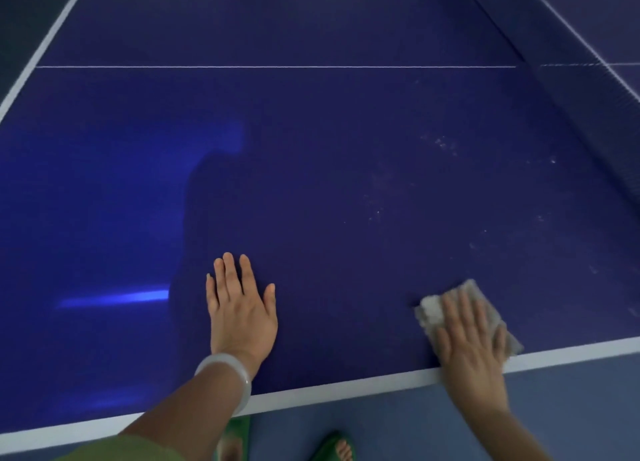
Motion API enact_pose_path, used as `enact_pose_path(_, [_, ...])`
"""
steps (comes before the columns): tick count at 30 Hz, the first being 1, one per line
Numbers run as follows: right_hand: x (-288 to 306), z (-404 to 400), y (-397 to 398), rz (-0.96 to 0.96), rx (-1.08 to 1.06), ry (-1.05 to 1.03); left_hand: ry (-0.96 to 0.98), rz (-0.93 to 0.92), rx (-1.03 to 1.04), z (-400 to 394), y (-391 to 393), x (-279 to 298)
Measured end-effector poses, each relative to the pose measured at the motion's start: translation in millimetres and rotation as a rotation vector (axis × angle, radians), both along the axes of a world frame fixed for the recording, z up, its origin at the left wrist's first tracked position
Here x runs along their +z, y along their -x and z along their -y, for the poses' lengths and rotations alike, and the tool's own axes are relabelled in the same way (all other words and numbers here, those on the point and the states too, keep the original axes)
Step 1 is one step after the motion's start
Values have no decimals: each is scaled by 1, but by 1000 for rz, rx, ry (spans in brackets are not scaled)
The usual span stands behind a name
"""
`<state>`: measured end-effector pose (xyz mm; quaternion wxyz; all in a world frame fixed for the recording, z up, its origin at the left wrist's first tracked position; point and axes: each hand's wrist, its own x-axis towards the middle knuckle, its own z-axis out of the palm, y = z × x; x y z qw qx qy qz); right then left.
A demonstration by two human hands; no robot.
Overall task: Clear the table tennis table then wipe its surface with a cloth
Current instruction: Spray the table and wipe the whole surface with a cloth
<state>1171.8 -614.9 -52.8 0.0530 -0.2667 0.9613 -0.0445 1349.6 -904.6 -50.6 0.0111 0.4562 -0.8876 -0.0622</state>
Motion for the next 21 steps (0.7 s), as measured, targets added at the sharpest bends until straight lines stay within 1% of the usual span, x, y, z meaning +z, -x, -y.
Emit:
enact_pose_path(2, [2, 11, -3, 37, -255, 39, 2, 4, 4, -1, 0, 0])
enact_pose_path(3, [4, 27, -13, 29, -308, 35, 4, 7, 6, -1, 0, 1])
enact_pose_path(4, [6, 46, -25, -3, -279, 53, 5, 9, 6, -1, 0, 1])
enact_pose_path(5, [6, 65, -41, -26, -175, 71, 4, 9, 7, -1, 0, 1])
enact_pose_path(6, [6, 80, -57, -46, -2, 72, 3, 7, 9, -1, 0, 1])
enact_pose_path(8, [5, 91, -82, -98, 428, 32, 2, -3, 8, 0, -1, 1])
enact_pose_path(9, [7, 88, -78, -91, 573, 25, 2, -6, 7, 0, -1, 1])
enact_pose_path(10, [6, 80, -65, -94, 642, 29, 3, -10, 6, 0, 0, 1])
enact_pose_path(11, [0, 66, -48, -110, 632, 6, 4, -14, 7, 0, -1, 1])
enact_pose_path(12, [-5, 50, -31, -118, 551, -34, 4, -16, 8, 0, -1, 1])
enact_pose_path(13, [-9, 30, -13, -113, 398, -53, 5, -17, 8, 0, -1, 1])
enact_pose_path(15, [-8, 0, 17, -56, -20, -8, 11, -18, 4, -1, -1, 1])
enact_pose_path(16, [-4, -3, 22, -11, -194, 22, 12, -16, 5, -1, -1, 0])
enact_pose_path(17, [-2, 3, 19, 18, -323, 36, 13, -13, 5, -1, 0, 0])
enact_pose_path(18, [1, 16, 10, 24, -384, 48, 15, -10, 5, -1, 0, 0])
enact_pose_path(19, [5, 33, -3, -10, -353, 61, 20, -8, 6, -1, 0, -1])
enact_pose_path(20, [5, 52, -18, -66, -259, 80, 23, -6, 6, -1, 0, -1])
enact_pose_path(21, [3, 72, -35, -92, -115, 79, 23, -5, 6, -1, 0, -1])
